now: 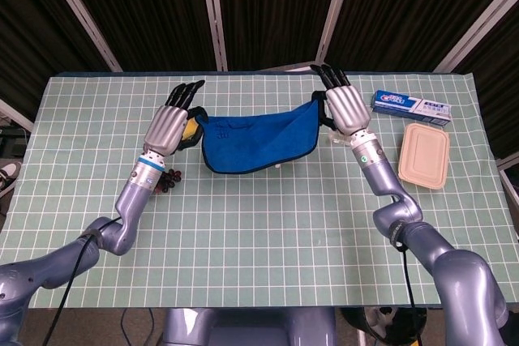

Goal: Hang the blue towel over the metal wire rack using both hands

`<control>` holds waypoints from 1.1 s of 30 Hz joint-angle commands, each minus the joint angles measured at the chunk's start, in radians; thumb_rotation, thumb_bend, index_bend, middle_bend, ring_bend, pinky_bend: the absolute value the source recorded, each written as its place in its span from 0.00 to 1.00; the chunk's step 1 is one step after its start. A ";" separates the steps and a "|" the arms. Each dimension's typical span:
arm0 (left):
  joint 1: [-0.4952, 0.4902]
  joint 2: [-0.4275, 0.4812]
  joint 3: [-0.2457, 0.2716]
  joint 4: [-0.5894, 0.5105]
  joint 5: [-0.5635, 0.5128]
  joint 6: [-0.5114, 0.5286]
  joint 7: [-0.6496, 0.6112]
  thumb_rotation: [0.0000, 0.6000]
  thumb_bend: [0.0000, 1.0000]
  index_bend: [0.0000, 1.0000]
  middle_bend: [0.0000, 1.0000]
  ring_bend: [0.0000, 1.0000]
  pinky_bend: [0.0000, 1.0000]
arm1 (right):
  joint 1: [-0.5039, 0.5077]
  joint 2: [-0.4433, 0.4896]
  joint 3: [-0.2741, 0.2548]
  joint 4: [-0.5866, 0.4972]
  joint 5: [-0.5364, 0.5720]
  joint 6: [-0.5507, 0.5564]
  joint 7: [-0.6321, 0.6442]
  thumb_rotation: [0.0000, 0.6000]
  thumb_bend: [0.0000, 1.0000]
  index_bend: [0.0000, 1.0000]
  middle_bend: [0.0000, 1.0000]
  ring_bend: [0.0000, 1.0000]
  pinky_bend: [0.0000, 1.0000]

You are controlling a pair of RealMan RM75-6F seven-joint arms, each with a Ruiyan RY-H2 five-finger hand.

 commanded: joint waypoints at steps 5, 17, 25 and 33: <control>-0.016 -0.041 0.017 0.067 -0.011 -0.042 -0.016 1.00 0.59 0.76 0.00 0.00 0.00 | 0.010 -0.050 -0.026 0.088 -0.010 -0.033 0.042 1.00 0.73 0.67 0.04 0.00 0.00; -0.034 -0.086 0.026 0.146 -0.016 -0.069 -0.043 1.00 0.59 0.73 0.00 0.00 0.00 | 0.020 -0.104 -0.045 0.193 -0.011 -0.069 0.082 1.00 0.67 0.69 0.04 0.00 0.00; -0.034 -0.097 0.030 0.176 -0.016 -0.070 -0.067 1.00 0.59 0.73 0.00 0.00 0.00 | 0.027 -0.118 -0.047 0.209 -0.011 -0.068 0.095 1.00 0.66 0.69 0.04 0.00 0.00; -0.023 -0.096 0.044 0.192 -0.007 -0.063 -0.092 1.00 0.59 0.73 0.00 0.00 0.00 | 0.032 -0.127 -0.049 0.209 -0.011 -0.060 0.100 1.00 0.63 0.70 0.04 0.00 0.00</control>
